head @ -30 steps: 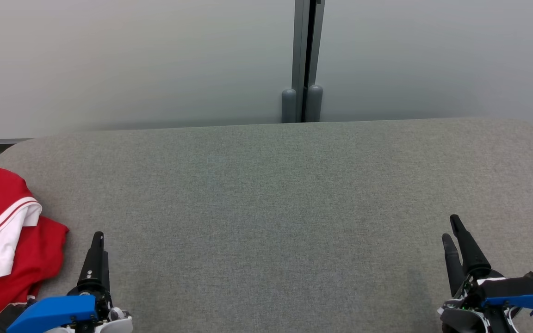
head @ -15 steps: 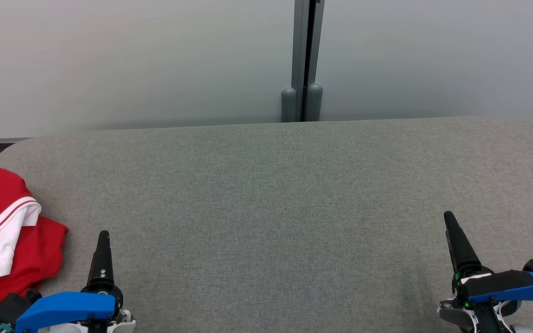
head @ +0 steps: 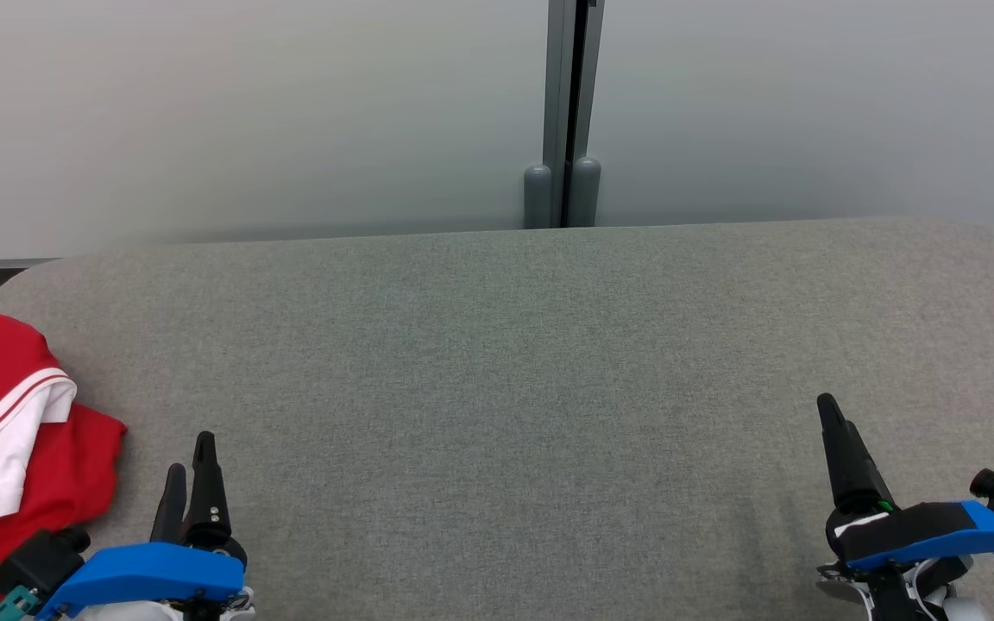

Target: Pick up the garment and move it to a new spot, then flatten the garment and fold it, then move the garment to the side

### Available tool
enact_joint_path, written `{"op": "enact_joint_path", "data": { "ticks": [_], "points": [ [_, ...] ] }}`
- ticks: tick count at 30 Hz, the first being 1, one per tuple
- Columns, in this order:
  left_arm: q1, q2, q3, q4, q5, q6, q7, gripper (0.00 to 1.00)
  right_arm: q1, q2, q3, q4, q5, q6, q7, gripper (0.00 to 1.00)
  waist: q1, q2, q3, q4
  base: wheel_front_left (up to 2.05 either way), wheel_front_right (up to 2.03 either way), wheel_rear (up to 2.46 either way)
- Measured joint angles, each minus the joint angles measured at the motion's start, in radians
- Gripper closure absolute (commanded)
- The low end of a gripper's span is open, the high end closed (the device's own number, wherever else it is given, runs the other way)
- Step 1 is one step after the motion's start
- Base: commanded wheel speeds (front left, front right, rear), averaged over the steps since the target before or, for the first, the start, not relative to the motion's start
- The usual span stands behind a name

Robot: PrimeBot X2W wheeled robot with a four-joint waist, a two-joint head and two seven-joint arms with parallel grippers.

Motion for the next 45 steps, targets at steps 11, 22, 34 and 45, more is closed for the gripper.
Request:
{"op": "enact_joint_path", "data": {
  "ticks": [11,22,34,45],
  "points": [
    [0.000,0.005,-0.021,0.015,0.166,0.000,-0.035,0.00,-0.004,-0.004,0.009,0.003,-0.161,0.000,-0.035,0.00,0.0000,0.0000,-0.001,-0.004,0.00,0.00,0.00],
    [0.004,0.010,-0.044,0.026,0.307,0.000,-0.067,0.00,-0.016,-0.009,0.011,0.027,-0.329,0.000,-0.068,0.00,0.0000,0.0000,0.000,-0.004,0.00,0.00,0.00],
    [0.005,0.017,-0.063,0.058,0.465,0.000,-0.099,0.00,-0.020,-0.004,0.004,0.075,-0.515,0.000,-0.099,0.00,0.0000,0.0000,0.002,-0.007,0.00,0.00,0.00],
    [0.003,0.018,-0.066,0.051,0.579,0.000,-0.124,0.00,-0.036,0.007,-0.020,0.064,-0.644,0.001,-0.128,0.00,0.0000,0.0000,0.004,-0.009,0.00,0.00,0.00]
  ]
}}
